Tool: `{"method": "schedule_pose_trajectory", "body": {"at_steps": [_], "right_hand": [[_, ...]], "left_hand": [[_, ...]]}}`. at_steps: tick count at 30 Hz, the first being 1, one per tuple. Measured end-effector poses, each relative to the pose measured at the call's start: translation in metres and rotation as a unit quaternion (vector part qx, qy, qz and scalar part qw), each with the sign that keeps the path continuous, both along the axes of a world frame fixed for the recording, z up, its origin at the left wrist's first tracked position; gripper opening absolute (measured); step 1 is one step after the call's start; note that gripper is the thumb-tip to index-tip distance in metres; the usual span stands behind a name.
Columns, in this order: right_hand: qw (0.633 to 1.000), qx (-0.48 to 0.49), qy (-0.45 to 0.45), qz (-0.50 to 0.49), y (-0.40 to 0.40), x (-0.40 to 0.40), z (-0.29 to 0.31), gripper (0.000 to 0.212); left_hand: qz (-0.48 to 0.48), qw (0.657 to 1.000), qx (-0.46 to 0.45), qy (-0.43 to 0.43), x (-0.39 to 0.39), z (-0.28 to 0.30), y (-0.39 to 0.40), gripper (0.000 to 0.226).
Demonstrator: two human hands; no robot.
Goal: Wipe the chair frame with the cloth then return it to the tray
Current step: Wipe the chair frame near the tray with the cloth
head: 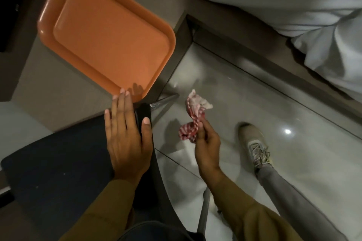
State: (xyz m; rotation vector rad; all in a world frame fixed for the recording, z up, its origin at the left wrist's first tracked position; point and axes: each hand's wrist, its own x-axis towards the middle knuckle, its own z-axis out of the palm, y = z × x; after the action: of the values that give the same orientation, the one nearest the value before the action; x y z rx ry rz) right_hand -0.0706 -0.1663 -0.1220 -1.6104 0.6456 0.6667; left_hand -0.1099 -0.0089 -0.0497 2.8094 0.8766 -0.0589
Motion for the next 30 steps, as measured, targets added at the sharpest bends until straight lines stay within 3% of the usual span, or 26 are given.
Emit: {"method": "schedule_pose_trajectory", "body": {"at_steps": [7,12,18,22,25,30], "right_hand": [[0.979,0.115,-0.071,0.155,0.082,0.006,0.031,0.04],[0.975,0.106,-0.057,0.187,0.1,0.013,-0.011,0.04],[0.974,0.035,-0.01,0.225,0.113,0.027,-0.079,0.044],[0.965,0.037,0.103,0.24,0.122,0.059,-0.112,0.043],[0.979,0.04,0.086,0.178,0.123,0.063,-0.092,0.041],[0.974,0.114,-0.04,0.192,0.098,0.021,0.003,0.041]], "left_hand": [[0.003,1.0,0.001,0.012,0.002,0.001,0.002,0.072],[0.002,1.0,0.019,0.011,-0.004,-0.012,0.006,0.072],[-0.012,1.0,0.015,0.005,-0.009,-0.012,0.009,0.071],[-0.012,1.0,0.012,-0.001,-0.004,-0.004,0.005,0.071],[-0.012,1.0,0.004,-0.004,0.0,-0.006,0.006,0.071],[-0.001,1.0,0.0,0.008,-0.002,0.005,0.002,0.071]]}}
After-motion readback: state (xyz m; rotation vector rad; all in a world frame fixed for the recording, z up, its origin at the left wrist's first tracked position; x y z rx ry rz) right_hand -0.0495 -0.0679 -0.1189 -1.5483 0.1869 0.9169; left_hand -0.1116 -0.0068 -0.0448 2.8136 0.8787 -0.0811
